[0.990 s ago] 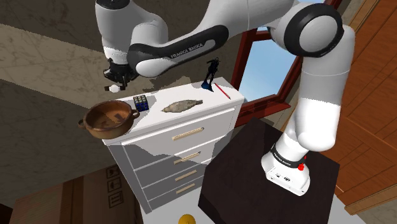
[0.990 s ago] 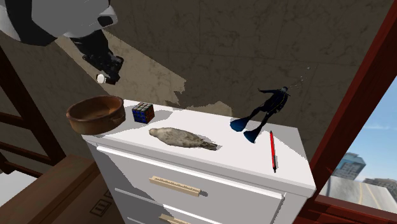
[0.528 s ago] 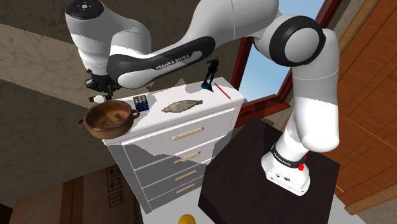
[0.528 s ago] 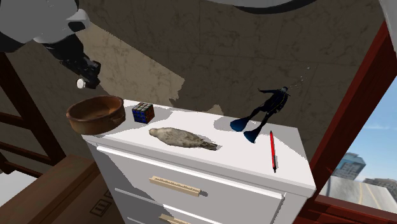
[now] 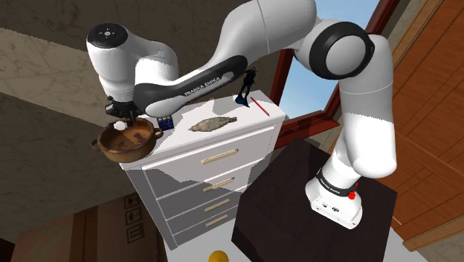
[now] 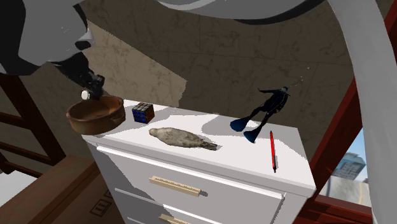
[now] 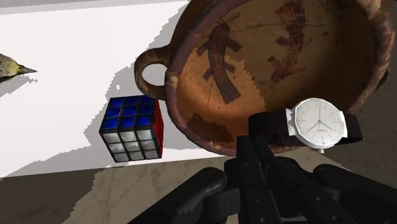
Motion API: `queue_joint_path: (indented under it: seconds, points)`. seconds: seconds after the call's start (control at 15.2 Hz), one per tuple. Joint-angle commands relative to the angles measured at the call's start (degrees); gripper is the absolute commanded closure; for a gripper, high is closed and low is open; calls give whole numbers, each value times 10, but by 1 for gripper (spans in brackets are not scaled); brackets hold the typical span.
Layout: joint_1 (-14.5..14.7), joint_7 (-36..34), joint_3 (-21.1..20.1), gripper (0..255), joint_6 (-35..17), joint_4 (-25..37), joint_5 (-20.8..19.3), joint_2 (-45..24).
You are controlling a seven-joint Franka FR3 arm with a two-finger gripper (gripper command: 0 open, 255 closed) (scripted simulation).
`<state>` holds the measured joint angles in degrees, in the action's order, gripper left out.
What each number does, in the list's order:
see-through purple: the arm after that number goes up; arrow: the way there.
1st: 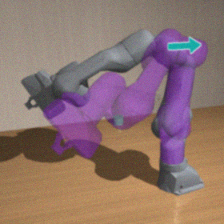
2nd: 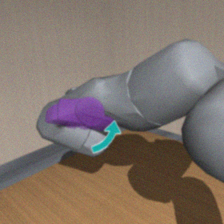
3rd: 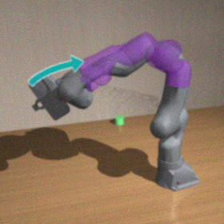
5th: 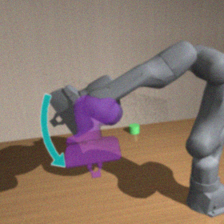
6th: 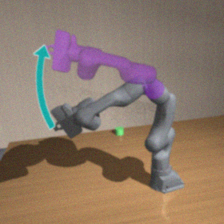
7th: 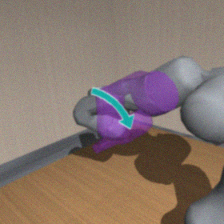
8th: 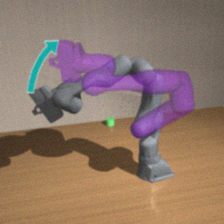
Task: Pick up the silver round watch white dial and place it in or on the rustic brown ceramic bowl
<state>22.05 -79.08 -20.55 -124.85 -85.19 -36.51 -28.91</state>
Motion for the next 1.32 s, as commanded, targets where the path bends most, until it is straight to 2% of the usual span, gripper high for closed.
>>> queue_joint_path:
  seconds: [0.0,0.26,0.79,0.86,1.25]
  points:
    - [0,-6,2,255,-10,-6,-5,-5]
    - [2,-20,8,255,-32,-20,-16,-16]
    - [2,-20,8,255,-32,-20,-16,-16]
    - [2,-20,8,0,-32,-20,-16,-16]
    - [2,-18,4,0,-22,-24,-10,-2]
